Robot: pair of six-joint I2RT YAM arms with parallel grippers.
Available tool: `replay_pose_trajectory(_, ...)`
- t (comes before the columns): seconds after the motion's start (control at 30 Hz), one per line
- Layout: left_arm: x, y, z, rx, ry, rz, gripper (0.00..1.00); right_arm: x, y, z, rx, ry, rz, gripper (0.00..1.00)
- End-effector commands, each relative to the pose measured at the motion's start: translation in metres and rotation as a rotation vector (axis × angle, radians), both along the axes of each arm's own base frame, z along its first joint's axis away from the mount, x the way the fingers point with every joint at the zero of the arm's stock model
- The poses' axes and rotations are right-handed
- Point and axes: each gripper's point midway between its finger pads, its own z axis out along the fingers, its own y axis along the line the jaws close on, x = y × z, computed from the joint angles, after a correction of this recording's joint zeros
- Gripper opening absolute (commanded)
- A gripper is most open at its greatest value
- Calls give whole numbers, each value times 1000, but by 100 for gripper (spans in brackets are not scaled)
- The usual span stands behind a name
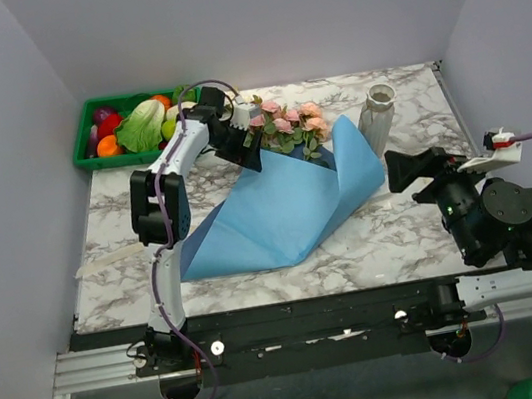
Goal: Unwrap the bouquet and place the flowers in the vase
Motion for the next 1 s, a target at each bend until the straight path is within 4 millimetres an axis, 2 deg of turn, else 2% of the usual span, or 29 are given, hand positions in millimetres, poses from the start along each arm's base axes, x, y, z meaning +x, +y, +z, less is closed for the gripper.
replay_pose_trajectory(0.0, 0, -7, 0, -47, 29, -28, 88, 0, 1, 9, -12, -17, 11, 96)
replay_pose_trajectory(0.1, -3, -6, -7, -46, 43, -37, 85, 0, -4, 14, 2, -19, 5, 96)
replay_pose_trajectory(0.3, 1, -5, -16, -40, 39, -34, 87, -1, -10, 26, 23, -32, 21, 94)
replay_pose_trajectory(0.57, 12, -2, -23, -26, 32, -17, 88, -2, -1, 30, -1, -53, 61, 91)
replay_pose_trajectory(0.67, 5, -5, -22, -49, 51, -45, 73, -2, -1, 31, 2, -56, 60, 90)
replay_pose_trajectory(0.7, 4, -6, -22, -54, 53, -51, 60, -2, -2, 32, 5, -57, 60, 90)
replay_pose_trajectory(0.8, 1, -6, -21, -61, 56, -58, 38, -1, -2, 31, 0, -58, 54, 90)
replay_pose_trajectory(0.87, 1, -6, -19, -62, 50, -55, 33, -1, 0, 30, -1, -57, 57, 90)
replay_pose_trajectory(0.97, 2, -6, -14, -64, 38, -55, 33, -1, 1, 28, -4, -57, 55, 90)
